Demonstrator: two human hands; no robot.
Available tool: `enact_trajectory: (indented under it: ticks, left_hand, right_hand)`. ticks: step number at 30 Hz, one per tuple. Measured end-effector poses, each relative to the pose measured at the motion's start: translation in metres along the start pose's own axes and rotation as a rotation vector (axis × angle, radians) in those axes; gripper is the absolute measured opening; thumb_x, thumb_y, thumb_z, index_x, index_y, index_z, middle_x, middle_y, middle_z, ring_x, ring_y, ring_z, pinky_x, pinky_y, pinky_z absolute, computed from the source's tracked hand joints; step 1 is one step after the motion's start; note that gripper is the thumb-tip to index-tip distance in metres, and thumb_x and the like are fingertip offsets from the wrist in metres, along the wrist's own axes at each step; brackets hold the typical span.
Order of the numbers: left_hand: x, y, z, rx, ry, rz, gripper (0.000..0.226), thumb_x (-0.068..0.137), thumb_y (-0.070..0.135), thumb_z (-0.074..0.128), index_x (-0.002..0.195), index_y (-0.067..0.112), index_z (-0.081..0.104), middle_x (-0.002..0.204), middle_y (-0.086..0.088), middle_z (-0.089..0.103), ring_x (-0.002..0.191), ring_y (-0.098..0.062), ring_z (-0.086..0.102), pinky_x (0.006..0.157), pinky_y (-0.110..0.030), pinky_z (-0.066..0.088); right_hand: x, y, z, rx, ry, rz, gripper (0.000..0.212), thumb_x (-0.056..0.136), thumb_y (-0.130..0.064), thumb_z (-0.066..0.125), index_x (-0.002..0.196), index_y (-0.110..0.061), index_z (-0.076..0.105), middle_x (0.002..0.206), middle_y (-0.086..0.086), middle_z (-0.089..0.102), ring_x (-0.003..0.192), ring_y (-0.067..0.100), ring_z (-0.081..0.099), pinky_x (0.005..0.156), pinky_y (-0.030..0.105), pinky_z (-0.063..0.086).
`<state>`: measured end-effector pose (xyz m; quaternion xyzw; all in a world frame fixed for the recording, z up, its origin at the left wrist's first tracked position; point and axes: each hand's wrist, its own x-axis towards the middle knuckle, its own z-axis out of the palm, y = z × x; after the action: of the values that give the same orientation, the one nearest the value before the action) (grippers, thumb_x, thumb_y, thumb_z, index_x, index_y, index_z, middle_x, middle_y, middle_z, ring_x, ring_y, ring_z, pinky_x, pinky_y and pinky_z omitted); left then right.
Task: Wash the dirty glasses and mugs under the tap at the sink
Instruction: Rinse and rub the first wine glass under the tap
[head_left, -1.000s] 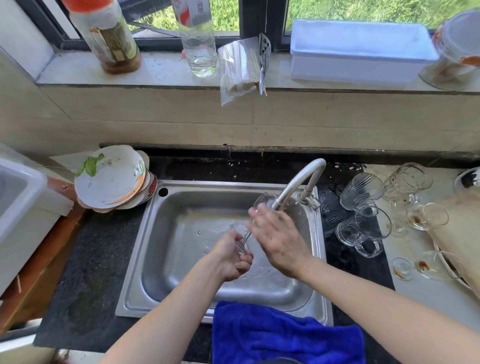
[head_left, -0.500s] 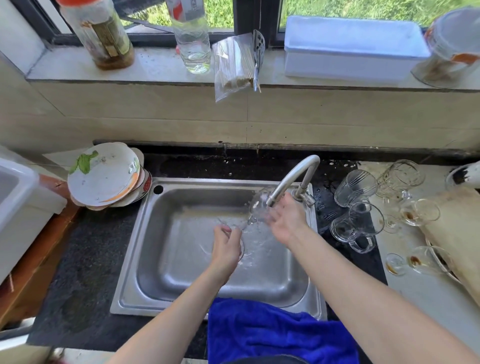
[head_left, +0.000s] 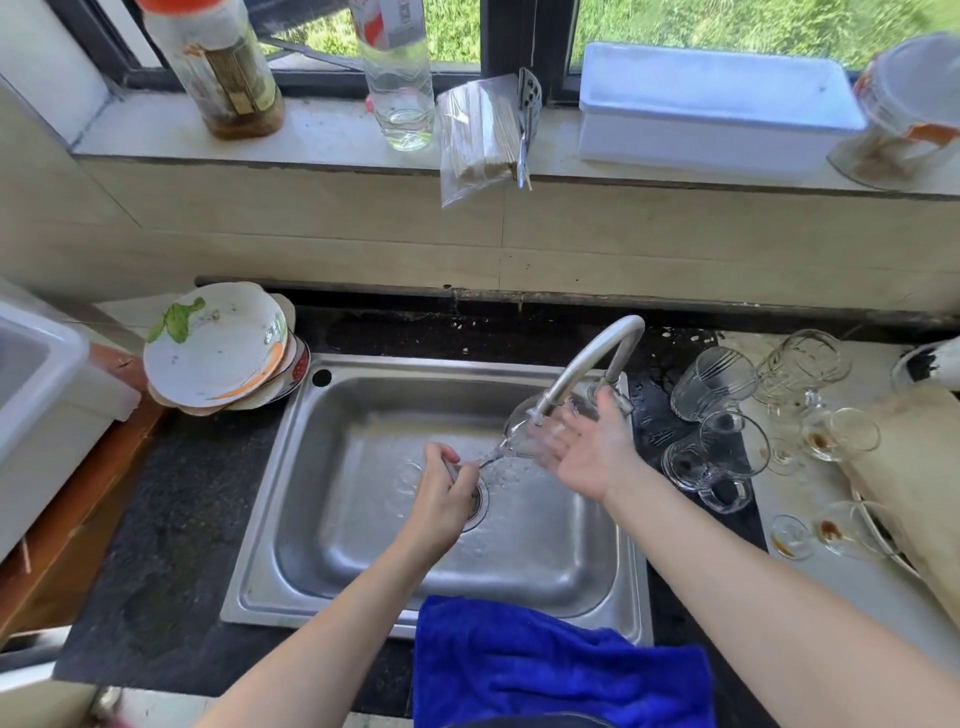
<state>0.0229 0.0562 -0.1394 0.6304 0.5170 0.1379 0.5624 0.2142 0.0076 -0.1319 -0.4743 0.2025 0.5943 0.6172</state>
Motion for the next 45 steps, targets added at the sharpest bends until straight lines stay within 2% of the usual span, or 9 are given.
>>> enact_trajectory:
  ticks: [8,12,18,24,32,36,39,42,45]
  left_hand:
    - [-0.003,0.003,-0.016,0.262,-0.145,0.116,0.015,0.096,0.024,0.048,0.099,0.015,0.036,0.071,-0.003,0.052,0.066,-0.021,0.044,0.068,-0.038,0.039]
    - [-0.007,0.003,-0.013,0.271,-0.127,0.159,0.013,0.096,0.02,0.046,0.101,0.011,0.037,0.079,-0.014,0.054,0.074,-0.031,0.05,0.072,-0.045,0.042]
    - [0.012,0.009,-0.021,-0.109,-0.078,-0.037,0.01,0.095,0.012,0.045,0.091,0.017,0.038,0.075,-0.007,0.045,0.045,-0.01,0.037,0.038,-0.018,0.03]
    - [0.01,0.009,0.003,-0.405,-0.056,-0.33,0.009,0.09,0.011,0.042,0.085,0.018,0.039,0.069,-0.005,0.044,0.042,-0.01,0.028,0.041,-0.013,0.015]
    - [0.007,0.004,0.002,-0.513,-0.294,-0.572,0.005,0.091,0.016,0.04,0.088,0.015,0.036,0.062,-0.005,0.04,0.04,-0.01,0.024,0.033,-0.013,0.013]
    - [0.008,0.003,-0.003,-0.485,-0.325,-0.59,0.011,0.091,0.017,0.038,0.08,0.017,0.036,0.062,-0.004,0.04,0.04,-0.009,0.023,0.034,-0.012,0.011]
    - [0.007,0.001,-0.009,-0.293,-0.219,-0.456,0.011,0.092,0.014,0.039,0.081,0.017,0.038,0.065,-0.006,0.044,0.039,-0.011,0.027,0.036,-0.013,0.016]
    - [0.011,0.004,-0.014,0.103,-0.073,-0.106,0.005,0.092,0.015,0.041,0.088,0.015,0.039,0.073,-0.004,0.047,0.059,-0.022,0.043,0.053,-0.031,0.04]
    - [0.013,0.009,-0.014,0.3,-0.026,0.1,0.006,0.093,0.017,0.041,0.095,0.013,0.037,0.08,-0.006,0.052,0.08,-0.031,0.05,0.073,-0.041,0.039]
  right_hand:
    - [0.003,-0.016,-0.01,-0.96,-0.064,-0.082,0.037,0.097,-0.04,0.052,0.101,-0.008,0.069,0.108,0.013,0.07,0.088,0.025,0.068,0.075,0.04,0.057]
    - [0.003,-0.026,-0.009,-1.13,-0.111,0.022,0.037,0.096,-0.039,0.053,0.102,-0.005,0.067,0.095,0.012,0.075,0.076,0.023,0.071,0.074,0.04,0.056]
    - [0.001,-0.035,-0.018,-0.482,-0.361,0.148,0.068,0.094,-0.056,0.043,0.123,0.002,0.059,0.124,0.024,0.063,0.107,0.035,0.065,0.088,0.041,0.055]
    - [0.009,0.004,0.001,0.235,-0.311,0.063,0.08,0.087,-0.07,0.043,0.12,0.002,0.056,0.119,0.022,0.065,0.102,0.039,0.067,0.089,0.051,0.053]
    - [0.011,0.007,-0.012,0.333,-0.211,0.002,0.085,0.086,-0.076,0.035,0.121,-0.001,0.057,0.121,0.017,0.061,0.104,0.032,0.062,0.085,0.046,0.051]
    - [0.005,0.01,-0.013,0.093,-0.284,0.079,0.077,0.085,-0.073,0.042,0.107,-0.004,0.068,0.111,0.015,0.067,0.103,0.033,0.065,0.09,0.051,0.051]
    - [0.005,-0.015,-0.011,-0.166,-0.221,-0.046,0.052,0.096,-0.052,0.044,0.102,-0.007,0.069,0.105,0.016,0.066,0.094,0.031,0.064,0.075,0.043,0.054]
    - [0.0,-0.019,0.004,-1.102,-0.139,-0.282,0.028,0.096,-0.026,0.051,0.091,-0.005,0.068,0.093,0.018,0.069,0.081,0.024,0.058,0.066,0.034,0.045]
    - [0.0,0.002,0.011,-1.936,-0.108,-0.601,0.04,0.099,-0.04,0.036,0.086,-0.013,0.063,0.085,0.005,0.064,0.081,0.024,0.058,0.071,0.038,0.046]
